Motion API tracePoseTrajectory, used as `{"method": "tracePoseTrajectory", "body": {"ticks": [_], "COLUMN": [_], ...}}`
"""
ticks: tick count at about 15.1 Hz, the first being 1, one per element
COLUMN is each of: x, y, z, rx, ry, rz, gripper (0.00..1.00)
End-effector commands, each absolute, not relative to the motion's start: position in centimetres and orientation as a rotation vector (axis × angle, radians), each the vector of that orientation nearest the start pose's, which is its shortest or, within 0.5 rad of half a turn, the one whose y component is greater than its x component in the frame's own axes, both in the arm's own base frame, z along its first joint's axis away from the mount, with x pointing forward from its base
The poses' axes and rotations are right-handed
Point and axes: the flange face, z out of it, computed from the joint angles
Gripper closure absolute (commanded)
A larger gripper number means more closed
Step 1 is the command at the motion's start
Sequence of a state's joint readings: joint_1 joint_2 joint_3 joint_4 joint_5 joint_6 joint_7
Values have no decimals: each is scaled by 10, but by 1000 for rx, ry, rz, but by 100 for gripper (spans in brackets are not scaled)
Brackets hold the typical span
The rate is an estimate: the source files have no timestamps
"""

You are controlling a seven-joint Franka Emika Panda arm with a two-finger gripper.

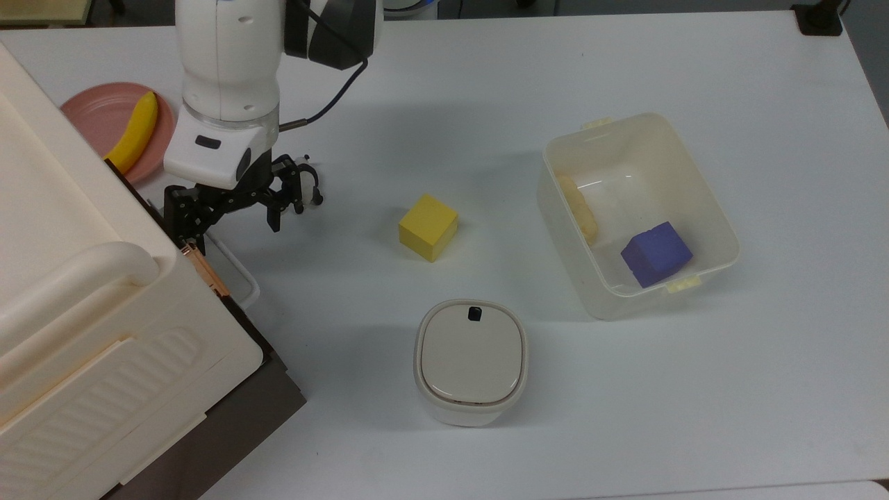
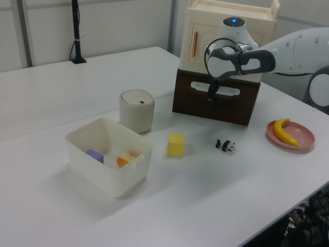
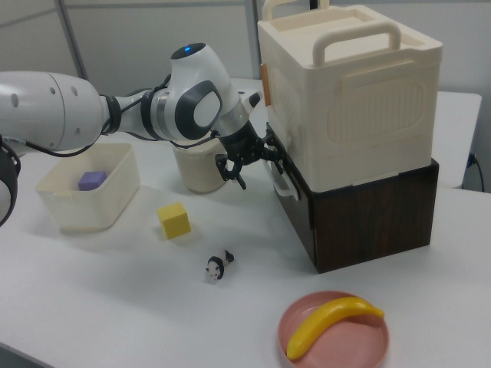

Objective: Slide the drawer open

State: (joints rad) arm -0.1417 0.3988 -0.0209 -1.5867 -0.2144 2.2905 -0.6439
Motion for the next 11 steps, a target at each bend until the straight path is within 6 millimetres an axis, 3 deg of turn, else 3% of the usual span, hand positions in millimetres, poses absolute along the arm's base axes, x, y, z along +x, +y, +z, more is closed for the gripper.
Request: {"method": "tracePoseTrajectory", "body": {"ticks": [1, 11], "x": [694, 694], "y": [-119, -117], "z": [440, 441], "rx": [-3269, -3268], "ry": [-1037, -1016], "rz": [-386, -393], "gripper": [0, 0]}}
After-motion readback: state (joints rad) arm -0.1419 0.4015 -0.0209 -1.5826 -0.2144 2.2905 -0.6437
